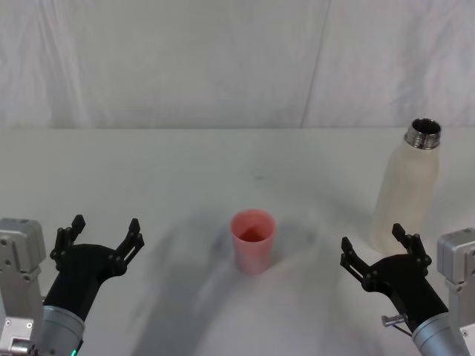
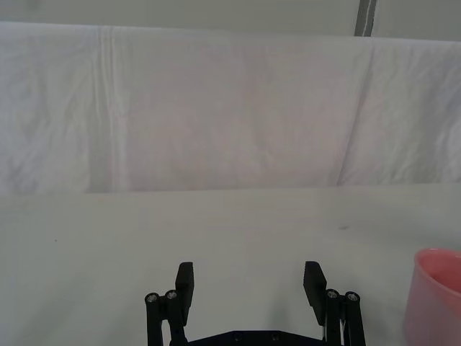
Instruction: Grasp the thermos with one hand and pour water into the cup lid.
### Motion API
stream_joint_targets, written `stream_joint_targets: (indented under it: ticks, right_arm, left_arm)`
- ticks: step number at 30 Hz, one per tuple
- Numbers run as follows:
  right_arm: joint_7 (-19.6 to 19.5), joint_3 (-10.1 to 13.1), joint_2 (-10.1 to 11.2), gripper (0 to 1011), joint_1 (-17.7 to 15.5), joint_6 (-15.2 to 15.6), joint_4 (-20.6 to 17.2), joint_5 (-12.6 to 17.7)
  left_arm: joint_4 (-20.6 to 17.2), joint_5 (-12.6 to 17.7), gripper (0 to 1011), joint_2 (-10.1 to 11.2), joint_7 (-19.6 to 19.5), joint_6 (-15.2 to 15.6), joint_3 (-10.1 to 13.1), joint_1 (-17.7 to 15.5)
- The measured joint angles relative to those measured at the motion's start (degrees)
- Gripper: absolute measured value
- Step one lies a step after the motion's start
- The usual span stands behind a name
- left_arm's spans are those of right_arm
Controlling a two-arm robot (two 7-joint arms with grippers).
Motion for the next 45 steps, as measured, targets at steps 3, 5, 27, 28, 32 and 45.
stream_joint_targets:
  ticks: [3, 5, 27, 28, 32, 45]
  right_arm:
    - [0.0, 0.0, 0.0, 1001, 0.0, 0.0, 0.0, 0.0]
    - [0.0, 0.0, 0.0, 1001, 0.0, 0.0, 0.0, 0.0]
    - [0.0, 0.0, 0.0, 1001, 0.0, 0.0, 0.0, 0.0]
    - [0.0, 0.0, 0.0, 1001, 0.0, 0.0, 0.0, 0.0]
    - [0.0, 0.0, 0.0, 1001, 0.0, 0.0, 0.0, 0.0]
    - [0.0, 0.0, 0.0, 1001, 0.0, 0.0, 0.0, 0.0]
  left_arm:
    - [0.0, 0.0, 1001, 0.0, 0.0, 0.0, 0.0, 0.0]
    - [0.0, 0.0, 1001, 0.0, 0.0, 0.0, 0.0, 0.0]
    - [0.0, 0.0, 1001, 0.0, 0.0, 0.0, 0.0, 0.0]
    - [0.0, 0.0, 1001, 0.0, 0.0, 0.0, 0.0, 0.0]
    - [0.0, 0.0, 1001, 0.0, 0.0, 0.0, 0.0, 0.0]
    - [0.0, 0.0, 1001, 0.0, 0.0, 0.0, 0.0, 0.0]
